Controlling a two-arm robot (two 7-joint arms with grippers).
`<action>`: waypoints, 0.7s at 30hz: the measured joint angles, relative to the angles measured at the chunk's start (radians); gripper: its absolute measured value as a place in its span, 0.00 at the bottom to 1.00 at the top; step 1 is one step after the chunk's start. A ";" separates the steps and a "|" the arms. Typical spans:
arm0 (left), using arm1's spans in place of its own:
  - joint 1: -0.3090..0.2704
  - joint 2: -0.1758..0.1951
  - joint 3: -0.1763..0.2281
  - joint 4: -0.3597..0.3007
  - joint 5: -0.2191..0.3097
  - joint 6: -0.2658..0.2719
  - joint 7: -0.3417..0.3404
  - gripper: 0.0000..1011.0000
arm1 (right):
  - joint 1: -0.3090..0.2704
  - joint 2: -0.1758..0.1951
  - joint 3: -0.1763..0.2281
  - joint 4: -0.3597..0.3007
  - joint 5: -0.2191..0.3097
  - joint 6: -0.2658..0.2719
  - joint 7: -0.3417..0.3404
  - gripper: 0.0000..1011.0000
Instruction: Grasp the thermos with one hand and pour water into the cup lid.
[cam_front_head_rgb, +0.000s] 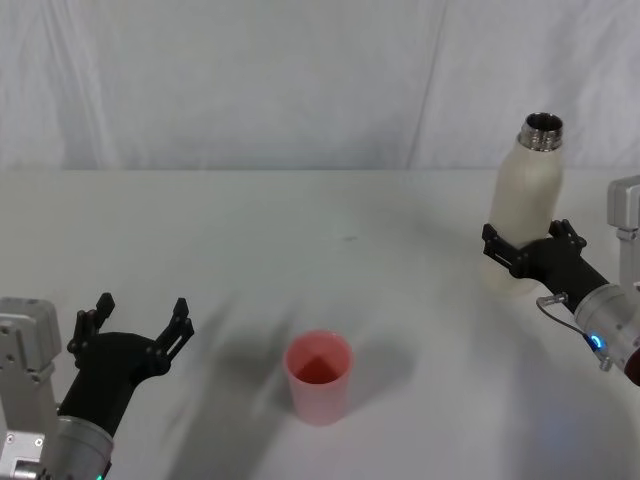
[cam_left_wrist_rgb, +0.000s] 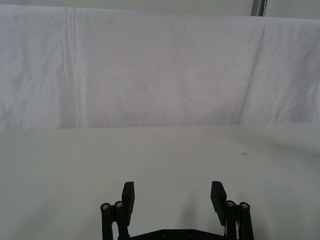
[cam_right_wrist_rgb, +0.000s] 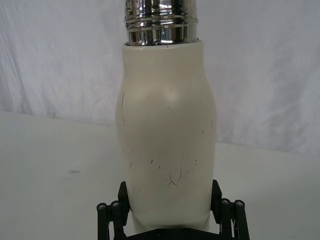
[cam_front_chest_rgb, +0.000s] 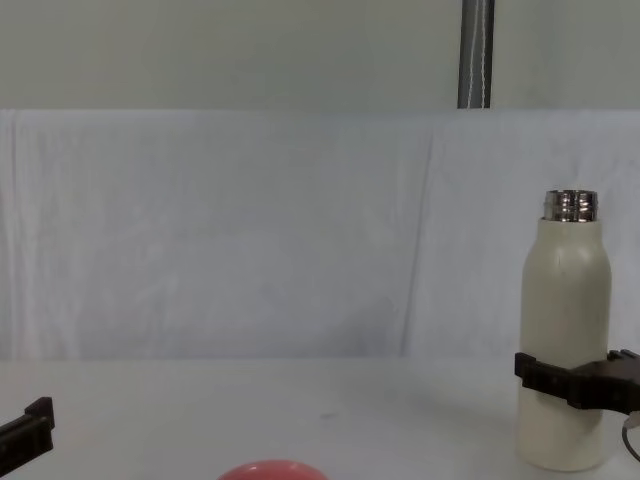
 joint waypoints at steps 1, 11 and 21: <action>0.000 0.000 0.000 0.000 0.000 0.000 0.000 0.99 | 0.000 0.000 0.000 0.000 0.000 0.000 0.000 0.95; 0.000 0.000 0.000 0.000 0.000 0.000 0.000 0.99 | -0.001 0.000 0.002 -0.001 0.000 0.003 0.000 0.95; 0.000 0.000 0.000 0.000 0.000 0.000 0.000 0.99 | -0.002 0.000 0.002 -0.002 0.000 0.003 -0.001 0.95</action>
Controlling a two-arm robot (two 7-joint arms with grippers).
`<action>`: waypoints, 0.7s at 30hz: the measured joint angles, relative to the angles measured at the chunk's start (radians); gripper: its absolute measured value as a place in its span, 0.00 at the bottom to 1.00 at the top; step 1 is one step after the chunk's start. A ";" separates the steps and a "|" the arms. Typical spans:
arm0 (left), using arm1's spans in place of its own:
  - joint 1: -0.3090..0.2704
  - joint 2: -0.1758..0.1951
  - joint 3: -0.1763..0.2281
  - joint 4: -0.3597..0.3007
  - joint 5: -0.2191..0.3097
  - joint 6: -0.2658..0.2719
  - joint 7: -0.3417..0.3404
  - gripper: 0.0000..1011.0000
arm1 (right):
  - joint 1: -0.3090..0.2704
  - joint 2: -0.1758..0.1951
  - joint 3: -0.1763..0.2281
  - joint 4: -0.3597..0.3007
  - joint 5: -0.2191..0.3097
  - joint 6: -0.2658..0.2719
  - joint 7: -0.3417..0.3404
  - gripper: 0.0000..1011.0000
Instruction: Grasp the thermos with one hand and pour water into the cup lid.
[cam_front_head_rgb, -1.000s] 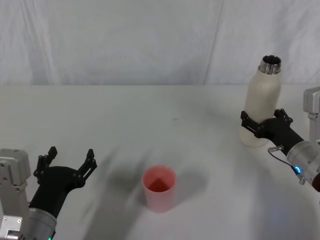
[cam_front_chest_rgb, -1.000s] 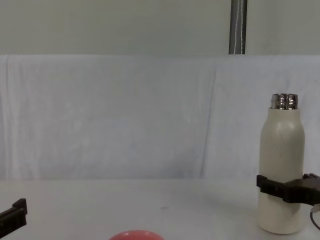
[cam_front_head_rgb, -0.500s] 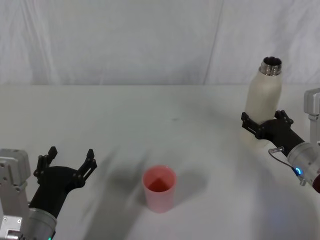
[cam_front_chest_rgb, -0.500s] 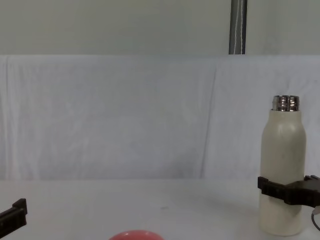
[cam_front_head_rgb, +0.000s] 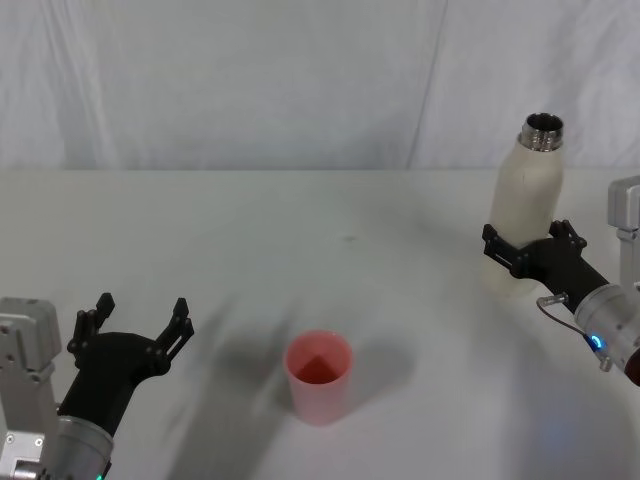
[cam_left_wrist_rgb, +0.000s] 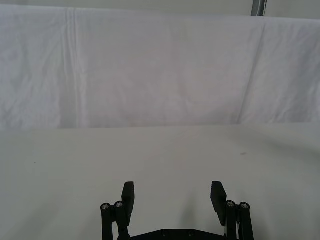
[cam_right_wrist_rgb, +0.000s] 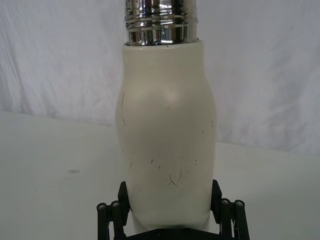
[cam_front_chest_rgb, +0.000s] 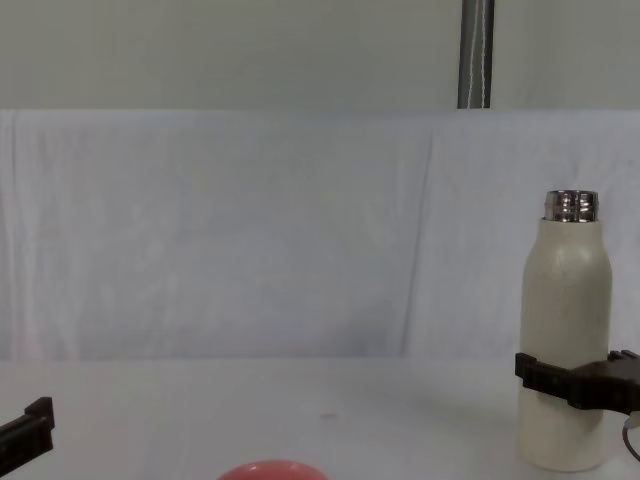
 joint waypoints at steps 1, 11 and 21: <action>0.000 0.000 0.000 0.000 0.000 0.000 0.000 0.99 | 0.000 0.000 0.000 0.000 0.000 0.000 0.000 0.95; 0.000 0.000 0.000 0.000 0.000 0.000 0.000 0.99 | 0.000 0.000 -0.001 0.000 0.000 0.000 0.000 0.95; 0.000 0.000 0.000 0.000 0.000 0.000 0.000 0.99 | 0.000 0.000 -0.001 0.000 0.001 -0.002 0.000 0.99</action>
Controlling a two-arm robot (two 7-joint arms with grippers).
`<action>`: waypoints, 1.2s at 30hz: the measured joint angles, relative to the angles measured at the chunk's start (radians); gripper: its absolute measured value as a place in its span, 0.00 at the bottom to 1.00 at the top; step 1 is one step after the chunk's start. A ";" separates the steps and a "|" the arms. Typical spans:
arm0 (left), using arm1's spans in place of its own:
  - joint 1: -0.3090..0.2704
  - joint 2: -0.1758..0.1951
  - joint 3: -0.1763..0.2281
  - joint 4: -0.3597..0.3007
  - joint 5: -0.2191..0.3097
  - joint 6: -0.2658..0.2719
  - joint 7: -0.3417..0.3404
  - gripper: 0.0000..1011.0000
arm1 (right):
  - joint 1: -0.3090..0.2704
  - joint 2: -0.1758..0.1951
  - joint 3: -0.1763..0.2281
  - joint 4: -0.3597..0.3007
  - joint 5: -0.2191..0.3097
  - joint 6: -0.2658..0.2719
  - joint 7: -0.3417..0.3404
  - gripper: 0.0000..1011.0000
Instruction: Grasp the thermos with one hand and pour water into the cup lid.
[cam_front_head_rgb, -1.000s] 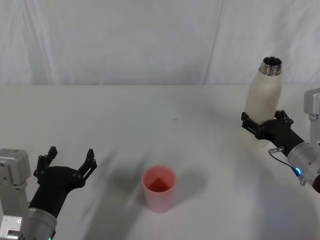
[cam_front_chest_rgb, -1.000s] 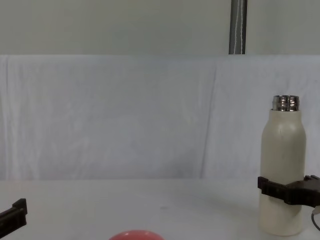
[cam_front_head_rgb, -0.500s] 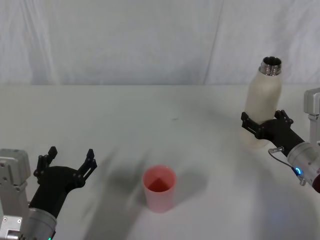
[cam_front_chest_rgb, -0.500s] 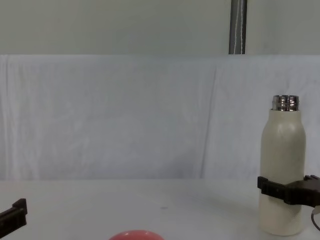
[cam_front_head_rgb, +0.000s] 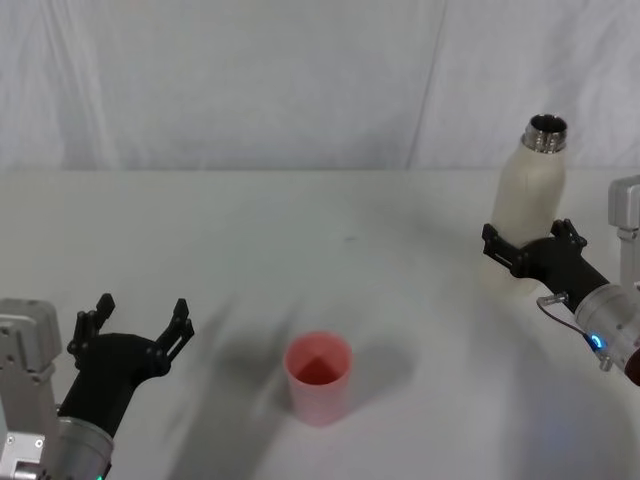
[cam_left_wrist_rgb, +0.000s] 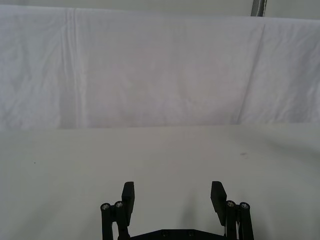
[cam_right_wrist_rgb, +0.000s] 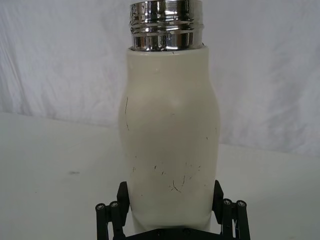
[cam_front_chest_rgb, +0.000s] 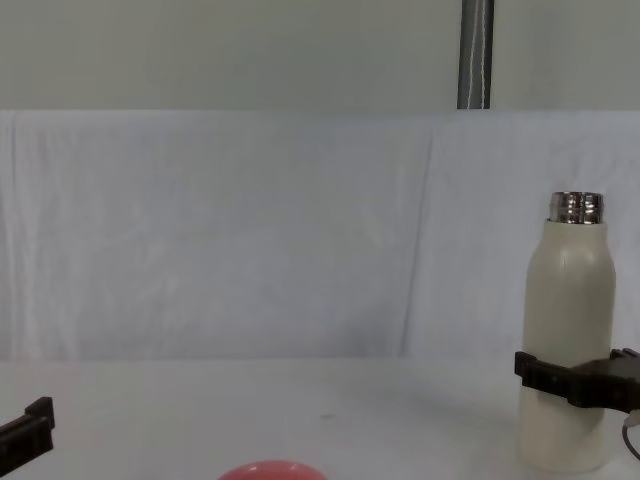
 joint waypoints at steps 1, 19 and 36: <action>0.000 0.000 0.000 0.000 0.000 0.000 0.000 0.99 | 0.000 0.000 0.000 0.000 0.000 0.000 0.000 0.99; 0.000 0.000 0.000 0.000 0.000 0.000 0.000 0.99 | 0.000 0.000 0.000 0.000 -0.001 0.001 0.000 0.99; 0.000 0.000 0.000 0.000 0.000 0.000 0.000 0.99 | 0.000 0.000 0.000 0.000 -0.001 0.001 0.000 0.99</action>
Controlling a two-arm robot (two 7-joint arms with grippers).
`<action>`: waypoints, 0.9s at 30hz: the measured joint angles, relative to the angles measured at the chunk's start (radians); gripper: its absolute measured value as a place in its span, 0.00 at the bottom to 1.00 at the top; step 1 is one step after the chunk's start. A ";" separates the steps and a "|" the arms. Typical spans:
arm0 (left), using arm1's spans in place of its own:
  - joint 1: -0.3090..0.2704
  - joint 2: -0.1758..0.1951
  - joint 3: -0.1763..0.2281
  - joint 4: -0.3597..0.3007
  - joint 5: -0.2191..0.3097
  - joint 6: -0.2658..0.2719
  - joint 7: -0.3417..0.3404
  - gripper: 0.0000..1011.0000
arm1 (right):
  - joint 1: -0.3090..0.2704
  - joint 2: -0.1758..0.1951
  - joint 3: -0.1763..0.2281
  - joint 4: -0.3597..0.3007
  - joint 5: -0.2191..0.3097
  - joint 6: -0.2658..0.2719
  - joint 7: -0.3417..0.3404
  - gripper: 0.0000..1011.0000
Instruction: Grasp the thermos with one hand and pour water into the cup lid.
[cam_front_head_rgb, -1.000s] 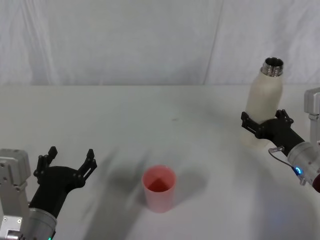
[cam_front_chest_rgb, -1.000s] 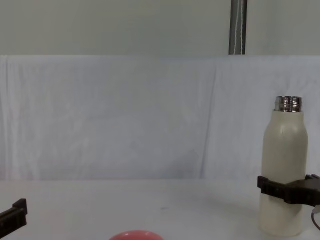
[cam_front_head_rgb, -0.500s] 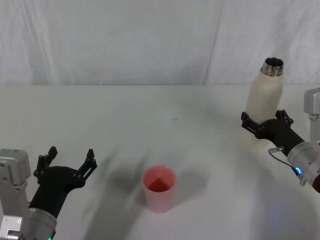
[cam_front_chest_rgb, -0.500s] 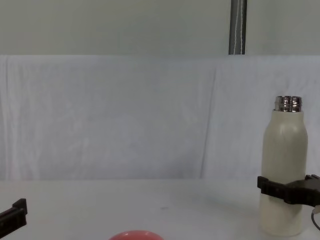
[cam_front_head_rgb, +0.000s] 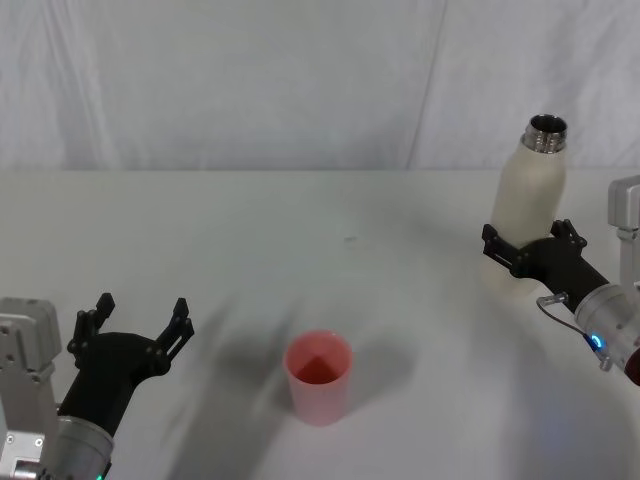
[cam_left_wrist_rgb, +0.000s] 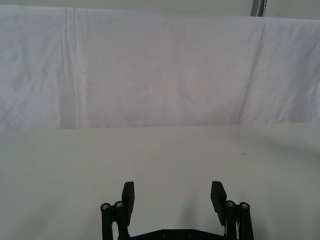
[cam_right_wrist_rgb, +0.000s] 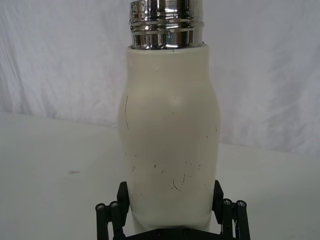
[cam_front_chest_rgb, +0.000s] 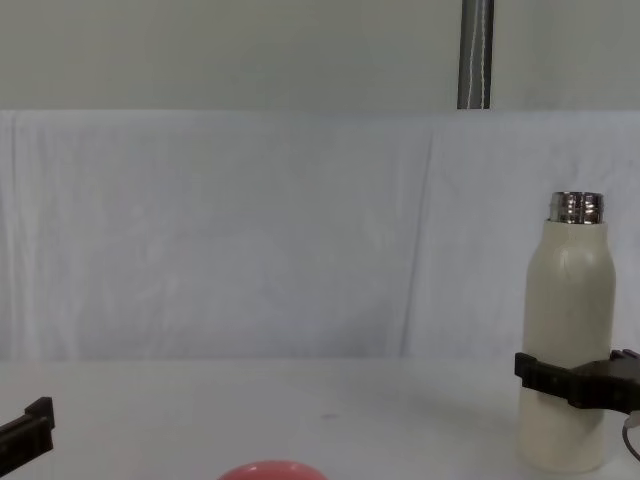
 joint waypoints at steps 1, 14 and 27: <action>0.000 0.000 0.000 0.000 0.000 0.000 0.000 0.99 | 0.000 0.000 0.000 0.000 0.000 0.000 0.000 0.99; 0.000 0.000 0.000 0.000 0.000 0.000 0.000 0.99 | 0.000 0.000 0.000 0.000 0.000 0.000 0.000 0.99; 0.000 0.000 0.000 0.000 0.000 0.000 0.000 0.99 | -0.010 0.008 0.008 -0.011 0.019 0.000 0.020 0.99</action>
